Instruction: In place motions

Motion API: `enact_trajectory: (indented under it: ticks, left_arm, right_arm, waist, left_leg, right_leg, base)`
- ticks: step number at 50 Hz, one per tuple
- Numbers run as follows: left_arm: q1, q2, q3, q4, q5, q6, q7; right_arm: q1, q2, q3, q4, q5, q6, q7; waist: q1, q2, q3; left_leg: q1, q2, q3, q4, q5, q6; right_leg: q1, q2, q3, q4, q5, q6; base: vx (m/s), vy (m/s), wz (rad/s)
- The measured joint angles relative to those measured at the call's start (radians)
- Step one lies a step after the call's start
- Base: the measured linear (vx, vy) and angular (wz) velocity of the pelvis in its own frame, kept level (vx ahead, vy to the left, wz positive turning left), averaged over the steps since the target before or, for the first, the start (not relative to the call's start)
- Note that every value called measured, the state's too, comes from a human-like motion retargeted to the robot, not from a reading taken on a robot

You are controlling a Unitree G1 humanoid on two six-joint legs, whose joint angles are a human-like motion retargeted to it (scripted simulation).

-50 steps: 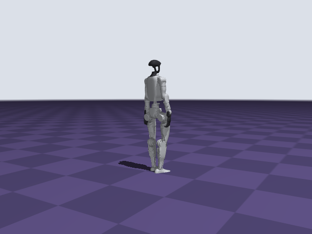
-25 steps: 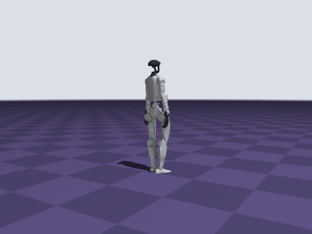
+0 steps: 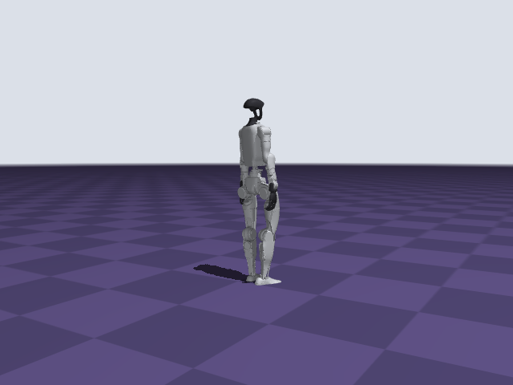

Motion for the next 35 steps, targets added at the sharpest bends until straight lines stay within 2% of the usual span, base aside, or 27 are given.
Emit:
enact_trajectory:
  ticks: [10,17,21,25,27,32,35]
  left_arm:
    - [0.049,-0.002,0.041,-0.044,-0.043,-0.021,0.015]
    - [0.126,-0.004,0.063,0.003,-0.159,-0.185,0.230]
    - [0.167,-0.003,0.072,0.028,-0.175,-0.210,0.270]
    - [0.179,0.009,0.068,0.043,-0.155,-0.187,0.253]
    - [0.178,0.012,0.073,0.052,-0.137,-0.159,0.225]
    - [0.184,0.003,0.104,0.106,-0.069,-0.043,0.038]
    - [0.205,-0.006,0.112,0.132,-0.040,-0.009,-0.057]
  right_arm:
    - [-0.005,-0.012,0.013,0.063,-0.014,-0.004,-0.078]
    - [-0.050,0.014,0.051,0.151,0.055,-0.009,-0.126]
    - [-0.067,0.037,0.084,0.147,0.107,-0.019,-0.112]
    - [-0.117,0.064,0.114,0.104,0.145,-0.040,-0.081]
    - [-0.150,0.079,0.118,0.073,0.159,-0.055,-0.071]
    - [-0.231,0.106,0.112,0.018,0.183,-0.072,-0.044]
    - [-0.273,0.121,0.120,0.002,0.175,-0.081,-0.038]
  waist:
    - [0.004,0.007,0.003]
    - [0.021,0.014,0.001]
    - [0.048,-0.003,-0.001]
    - [0.047,-0.032,0.038]
    - [0.080,-0.059,0.072]
    - [0.150,-0.095,0.115]
    - [0.168,-0.106,0.123]
  left_leg:
    - [0.016,0.022,0.007,0.020,-0.019,-0.015]
    - [0.007,0.064,0.029,0.108,-0.062,-0.032]
    - [-0.062,0.094,0.040,0.272,-0.055,-0.015]
    - [-0.190,0.149,-0.004,0.572,0.104,0.025]
    - [-0.271,0.150,-0.025,0.733,0.159,0.076]
    - [-0.414,0.170,-0.021,1.013,0.082,0.094]
    - [-0.464,0.165,-0.031,1.102,0.054,0.082]
  right_leg:
    - [0.013,0.019,0.009,0.000,-0.010,-0.017]
    - [0.028,0.035,0.027,0.005,-0.024,-0.031]
    - [0.035,0.019,0.039,0.009,-0.037,-0.032]
    - [0.051,-0.014,0.009,0.013,-0.050,-0.030]
    - [0.064,-0.031,0.020,0.015,-0.050,-0.035]
    - [0.085,-0.050,0.022,0.012,-0.039,-0.058]
    - [0.089,-0.060,0.034,0.016,-0.035,-0.064]
  base:
    - [-0.06,0.04,-0.04]
    - [-0.08,0.09,-0.15]
    - [-0.12,0.08,-0.03]
    - [-0.24,0.05,0.45]
    - [-0.23,0.04,-0.02]
    - [-0.10,0.06,-0.11]
    - [-0.03,0.06,-0.21]
